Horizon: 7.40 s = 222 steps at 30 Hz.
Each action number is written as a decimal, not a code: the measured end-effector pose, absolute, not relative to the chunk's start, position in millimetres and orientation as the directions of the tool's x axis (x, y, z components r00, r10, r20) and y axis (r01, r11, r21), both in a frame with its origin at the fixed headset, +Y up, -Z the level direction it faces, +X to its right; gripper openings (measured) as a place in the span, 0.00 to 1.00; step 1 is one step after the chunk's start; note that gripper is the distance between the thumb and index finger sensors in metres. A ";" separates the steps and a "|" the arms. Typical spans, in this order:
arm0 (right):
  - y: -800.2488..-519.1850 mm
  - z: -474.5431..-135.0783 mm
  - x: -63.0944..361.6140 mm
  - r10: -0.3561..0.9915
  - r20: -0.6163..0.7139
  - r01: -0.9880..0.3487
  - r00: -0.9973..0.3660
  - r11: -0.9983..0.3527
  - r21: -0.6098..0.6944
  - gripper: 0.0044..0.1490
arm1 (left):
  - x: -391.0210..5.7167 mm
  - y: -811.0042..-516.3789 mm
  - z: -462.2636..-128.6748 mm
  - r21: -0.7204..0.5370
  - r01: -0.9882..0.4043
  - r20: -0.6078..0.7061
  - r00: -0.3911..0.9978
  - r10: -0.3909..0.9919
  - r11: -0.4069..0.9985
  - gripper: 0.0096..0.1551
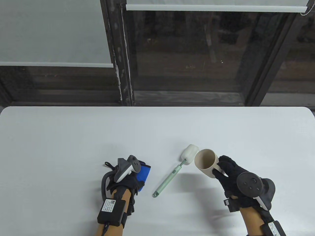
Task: Brush the water cup with the cup brush
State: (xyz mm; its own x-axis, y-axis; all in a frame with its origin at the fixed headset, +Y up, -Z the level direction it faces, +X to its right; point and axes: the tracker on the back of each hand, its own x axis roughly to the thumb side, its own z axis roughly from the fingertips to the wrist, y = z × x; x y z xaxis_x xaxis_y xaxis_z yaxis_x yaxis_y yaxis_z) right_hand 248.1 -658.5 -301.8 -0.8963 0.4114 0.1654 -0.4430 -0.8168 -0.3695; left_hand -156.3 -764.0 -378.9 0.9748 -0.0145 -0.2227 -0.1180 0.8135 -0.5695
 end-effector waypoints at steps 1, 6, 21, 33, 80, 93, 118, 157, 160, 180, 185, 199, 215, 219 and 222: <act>-658.7 -301.7 247.7 0.412 0.166 -0.443 -0.896 -0.817 -0.368 0.23 | -157.1 -768.1 -378.6 -0.564 -0.128 -0.235 0.972 -0.010 0.816 0.51; -659.9 -302.3 245.3 0.421 0.165 -0.452 -0.892 -0.821 -0.349 0.24 | -159.2 -770.3 -377.0 -0.498 -0.179 -0.275 0.961 0.041 0.849 0.41; -663.2 -304.5 236.8 0.473 0.164 -0.501 -0.866 -0.815 -0.292 0.25 | -179.5 -712.5 -352.7 -0.253 -0.566 -0.194 0.824 0.532 0.784 0.34; -659.8 -296.9 219.7 0.648 0.230 -0.683 -0.726 -0.719 -0.132 0.25 | -147.7 -683.4 -315.6 -0.228 -0.908 0.099 0.338 0.936 0.352 0.35; -649.7 -276.8 174.3 0.831 0.370 -0.851 -0.414 -0.498 0.167 0.29 | -96.1 -683.5 -300.9 -0.475 -0.872 0.215 0.019 0.976 0.122 0.65; -696.1 -294.8 153.9 0.987 -0.151 -0.766 0.057 0.140 0.628 0.29 | -77.6 -690.4 -300.6 -0.783 -0.562 -0.059 -0.362 0.930 -0.268 0.66; -640.6 -265.7 161.9 0.639 0.404 -0.727 -0.654 -0.678 -0.104 0.28 | -88.3 -669.2 -290.3 -0.232 -0.878 0.211 0.374 0.903 0.418 0.66; -644.3 -270.4 169.9 0.750 0.387 -0.814 -0.536 -0.580 -0.003 0.29 | -91.9 -658.8 -295.2 -0.314 -0.846 0.260 0.359 0.897 0.430 0.70; -653.9 -281.4 177.1 0.895 0.310 -0.889 -0.321 -0.398 0.228 0.29 | -93.4 -662.2 -300.8 -0.493 -0.842 0.229 0.116 0.966 0.218 0.69; -637.0 -256.7 148.3 0.498 0.463 -0.626 -0.733 -0.760 -0.175 0.32 | -76.3 -651.9 -278.2 -0.124 -0.756 0.241 0.605 0.759 0.643 0.66; -634.4 -254.4 151.2 0.493 0.470 -0.638 -0.732 -0.739 -0.218 0.29 | -76.7 -654.5 -277.6 -0.131 -0.801 0.271 0.538 0.798 0.585 0.66; -674.3 -290.1 155.1 0.998 -0.006 -0.750 0.058 0.047 0.660 0.28 | -77.2 -673.2 -296.1 -0.790 -0.555 -0.055 -0.357 0.932 -0.260 0.65; -639.8 -260.1 148.2 0.571 0.472 -0.667 -0.672 -0.743 -0.052 0.34 | -87.1 -658.7 -284.4 -0.245 -0.799 0.202 0.512 0.835 0.550 0.66; -641.7 -258.7 144.3 0.511 0.459 -0.621 -0.727 -0.775 -0.120 0.34 | -84.8 -662.7 -283.6 -0.208 -0.776 0.193 0.565 0.802 0.596 0.65; -641.4 -259.8 148.9 0.519 0.453 -0.633 -0.725 -0.762 -0.138 0.32 | -85.0 -662.8 -285.0 -0.241 -0.772 0.234 0.542 0.807 0.588 0.63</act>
State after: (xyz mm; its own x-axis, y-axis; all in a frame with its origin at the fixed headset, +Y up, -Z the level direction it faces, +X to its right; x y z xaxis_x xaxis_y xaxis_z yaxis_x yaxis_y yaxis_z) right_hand 148.9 -641.4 -259.8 -0.7246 0.5193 0.4530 -0.6326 -0.7620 -0.1383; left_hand -85.0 -662.8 -285.0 0.5416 0.8074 0.2341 -0.7721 0.5879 -0.2412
